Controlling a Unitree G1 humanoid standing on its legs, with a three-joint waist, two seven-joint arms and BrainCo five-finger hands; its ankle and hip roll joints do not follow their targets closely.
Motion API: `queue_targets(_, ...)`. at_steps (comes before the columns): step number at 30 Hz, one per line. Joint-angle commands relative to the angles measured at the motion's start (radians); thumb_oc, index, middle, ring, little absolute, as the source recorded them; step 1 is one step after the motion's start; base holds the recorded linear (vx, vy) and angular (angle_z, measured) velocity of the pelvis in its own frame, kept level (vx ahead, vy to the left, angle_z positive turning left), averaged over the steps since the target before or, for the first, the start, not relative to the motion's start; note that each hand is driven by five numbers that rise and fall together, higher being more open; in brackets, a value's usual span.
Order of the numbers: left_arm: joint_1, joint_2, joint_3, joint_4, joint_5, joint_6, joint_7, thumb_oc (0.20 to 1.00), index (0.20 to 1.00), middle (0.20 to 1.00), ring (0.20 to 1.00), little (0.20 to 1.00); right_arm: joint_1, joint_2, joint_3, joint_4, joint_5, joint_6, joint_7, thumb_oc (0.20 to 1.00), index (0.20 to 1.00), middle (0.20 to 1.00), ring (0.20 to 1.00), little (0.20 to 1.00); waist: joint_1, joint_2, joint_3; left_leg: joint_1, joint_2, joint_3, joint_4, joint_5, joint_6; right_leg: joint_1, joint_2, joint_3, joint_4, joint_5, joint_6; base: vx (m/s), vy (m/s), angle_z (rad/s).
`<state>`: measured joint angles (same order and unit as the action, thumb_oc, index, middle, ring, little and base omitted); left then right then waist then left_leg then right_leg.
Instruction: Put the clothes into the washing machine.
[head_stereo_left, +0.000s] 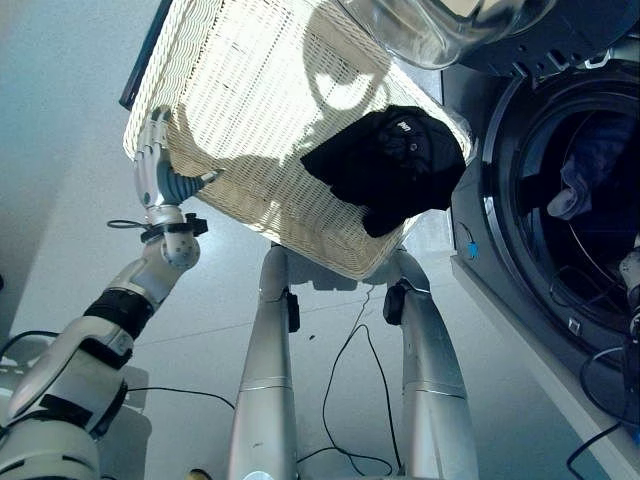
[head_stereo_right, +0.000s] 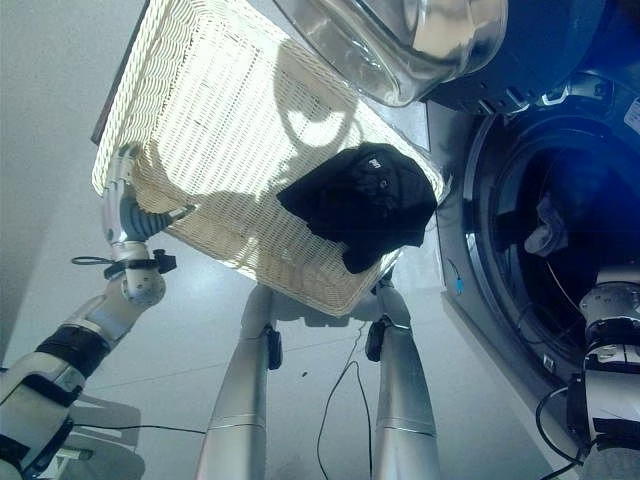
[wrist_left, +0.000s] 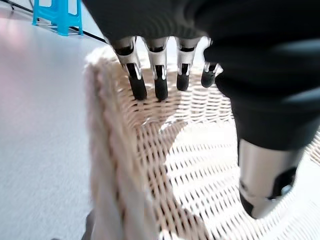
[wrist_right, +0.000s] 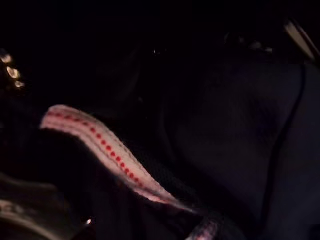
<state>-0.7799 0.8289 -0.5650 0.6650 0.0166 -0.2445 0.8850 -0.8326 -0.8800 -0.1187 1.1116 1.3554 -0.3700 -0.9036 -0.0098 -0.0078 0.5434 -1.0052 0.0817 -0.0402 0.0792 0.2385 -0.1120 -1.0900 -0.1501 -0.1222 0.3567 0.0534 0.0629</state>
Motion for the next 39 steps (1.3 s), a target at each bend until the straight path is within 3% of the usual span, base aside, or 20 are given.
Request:
queue_targets(1, -0.024, -0.015, 0.037, 0.037, -0.028, -0.037, -0.011, 1.000, 1.000, 1.000, 1.000, 1.000, 0.145, -0.309, -0.031, 0.071, -0.100, -0.031, 0.042, 0.200, 0.200, 0.200, 0.200, 0.200, -0.060, -0.052, -0.023, 0.016, -0.004, 0.030, 0.103, -0.115, -0.032, 0.093, 0.058, -0.012, -0.210, 0.186, 0.123, 0.00, 0.033, -0.01)
queue_targets(2, -0.033, -0.017, 0.033, 0.038, -0.035, -0.039, -0.022, 1.000, 1.000, 1.000, 1.000, 1.000, 0.108, -0.304, 0.010, 0.065, -0.128, -0.001, 0.083, 0.498, 0.498, 0.498, 0.498, 0.498, -0.056, -0.048, -0.023, 0.018, -0.007, 0.029, 0.100, -0.114, -0.031, 0.095, 0.056, -0.013, -0.214, 0.187, 0.121, 0.00, 0.030, -0.02)
queue_targets(3, -0.039, -0.020, 0.027, 0.037, -0.037, -0.040, -0.029, 1.000, 1.000, 1.000, 1.000, 1.000, 0.088, -0.298, 0.032, 0.063, -0.147, 0.010, 0.096, 0.846, 0.846, 0.846, 0.846, 0.846, -0.051, -0.046, -0.023, 0.019, -0.010, 0.027, 0.099, -0.113, -0.030, 0.096, 0.053, -0.014, -0.216, 0.188, 0.121, 0.01, 0.029, -0.03)
queue_targets(4, -0.047, -0.026, 0.022, 0.035, -0.029, -0.040, -0.042, 1.000, 1.000, 1.000, 1.000, 1.000, 0.043, -0.288, 0.082, 0.055, -0.212, 0.019, 0.112, 1.000, 1.000, 1.000, 1.000, 1.000, -0.048, -0.042, -0.023, 0.021, -0.014, 0.025, 0.095, -0.112, -0.028, 0.098, 0.050, -0.016, -0.219, 0.189, 0.120, 0.01, 0.016, -0.03)
queue_targets(6, -0.059, -0.030, 0.011, 0.024, -0.027, -0.036, -0.056, 1.000, 1.000, 1.000, 1.000, 1.000, -0.005, -0.273, 0.144, 0.025, -0.256, 0.043, 0.088, 1.000, 1.000, 1.000, 1.000, 1.000, -0.041, -0.036, -0.023, 0.020, -0.019, 0.025, 0.095, -0.112, -0.027, 0.095, 0.047, -0.019, -0.221, 0.190, 0.119, 0.00, 0.019, -0.03)
queue_targets(9, -0.064, -0.031, 0.003, 0.012, -0.026, -0.036, -0.064, 1.000, 1.000, 1.000, 1.000, 1.000, -0.044, -0.251, 0.200, -0.001, -0.441, 0.102, 0.098, 1.000, 1.000, 1.000, 1.000, 1.000, -0.039, -0.029, -0.023, 0.016, -0.022, 0.025, 0.095, -0.108, -0.026, 0.093, 0.041, -0.022, -0.218, 0.190, 0.118, 0.00, 0.000, 0.00)
queue_targets(10, -0.076, -0.033, -0.002, -0.005, -0.041, -0.025, -0.071, 1.000, 1.000, 1.000, 1.000, 1.000, -0.076, -0.229, 0.254, -0.066, -0.505, 0.153, 0.083, 1.000, 1.000, 1.000, 1.000, 1.000, -0.037, -0.023, -0.023, 0.007, -0.026, 0.025, 0.098, -0.109, -0.026, 0.083, 0.038, -0.023, -0.216, 0.187, 0.118, 0.00, 0.031, 0.01)
queue_targets(14, -0.082, -0.054, 0.005, -0.041, -0.012, -0.033, -0.127, 1.000, 1.000, 1.000, 1.000, 1.000, -0.074, -0.149, 0.315, -0.184, -0.686, 0.211, 0.085, 1.000, 1.000, 1.000, 1.000, 1.000, -0.036, -0.015, -0.023, -0.002, -0.031, 0.031, 0.108, -0.111, -0.023, 0.071, 0.034, -0.023, -0.203, 0.179, 0.116, 0.00, 0.032, 0.03)
queue_targets(24, -0.011, -0.130, 0.087, -0.096, -0.048, -0.039, -0.089, 1.000, 1.000, 1.000, 1.000, 1.000, 0.137, 0.040, 0.318, -0.511, -0.871, 0.245, 0.153, 1.000, 1.000, 1.000, 1.000, 1.000, -0.055, -0.013, -0.023, -0.020, -0.027, 0.056, 0.111, -0.105, -0.022, 0.042, 0.034, -0.007, -0.185, 0.175, 0.117, 0.00, 0.026, 0.03)
queue_targets(27, 0.023, -0.175, 0.144, -0.101, -0.078, -0.087, -0.091, 1.000, 1.000, 1.000, 1.000, 1.000, 0.208, 0.113, 0.302, -0.597, -0.920, 0.215, 0.193, 1.000, 1.000, 1.000, 1.000, 1.000, -0.064, -0.013, -0.023, -0.023, -0.024, 0.066, 0.108, -0.101, -0.023, 0.031, 0.038, 0.003, -0.178, 0.172, 0.118, 0.00, 0.043, 0.00)
queue_targets(30, 0.027, -0.181, 0.152, -0.101, -0.083, -0.096, -0.094, 1.000, 1.000, 1.000, 1.000, 1.000, 0.216, 0.121, 0.299, -0.606, -0.932, 0.212, 0.199, 1.000, 1.000, 1.000, 1.000, 1.000, -0.065, -0.013, -0.023, -0.023, -0.024, 0.067, 0.107, -0.100, -0.024, 0.030, 0.038, 0.004, -0.178, 0.171, 0.118, 0.00, 0.015, 0.00)
queue_targets(32, 0.076, -0.247, 0.229, -0.105, -0.118, -0.132, -0.111, 1.000, 1.000, 1.000, 1.000, 1.000, 0.297, 0.204, 0.291, -0.733, -1.082, 0.209, 0.223, 1.000, 1.000, 1.000, 1.000, 1.000, -0.073, -0.010, -0.023, -0.026, -0.021, 0.080, 0.103, -0.092, -0.026, 0.022, 0.041, 0.019, -0.169, 0.165, 0.118, -0.01, 0.072, -0.01)
queue_targets(37, 0.103, -0.274, 0.260, -0.109, -0.134, -0.150, -0.113, 1.000, 1.000, 1.000, 1.000, 1.000, 0.330, 0.230, 0.304, -0.791, -1.132, 0.218, 0.229, 1.000, 1.000, 1.000, 1.000, 1.000, -0.077, -0.007, -0.023, -0.021, -0.020, 0.087, 0.100, -0.090, -0.027, 0.023, 0.043, 0.026, -0.168, 0.162, 0.116, 0.00, 0.034, -0.02)
queue_targets(39, 0.137, -0.305, 0.299, -0.123, -0.169, -0.171, -0.113, 1.000, 1.000, 1.000, 1.000, 1.000, 0.366, 0.261, 0.319, -0.869, -1.217, 0.208, 0.231, 1.000, 1.000, 1.000, 1.000, 1.000, -0.081, -0.003, -0.023, -0.022, -0.018, 0.093, 0.102, -0.086, -0.027, 0.022, 0.043, 0.033, -0.166, 0.158, 0.113, 0.00, 0.065, -0.06)
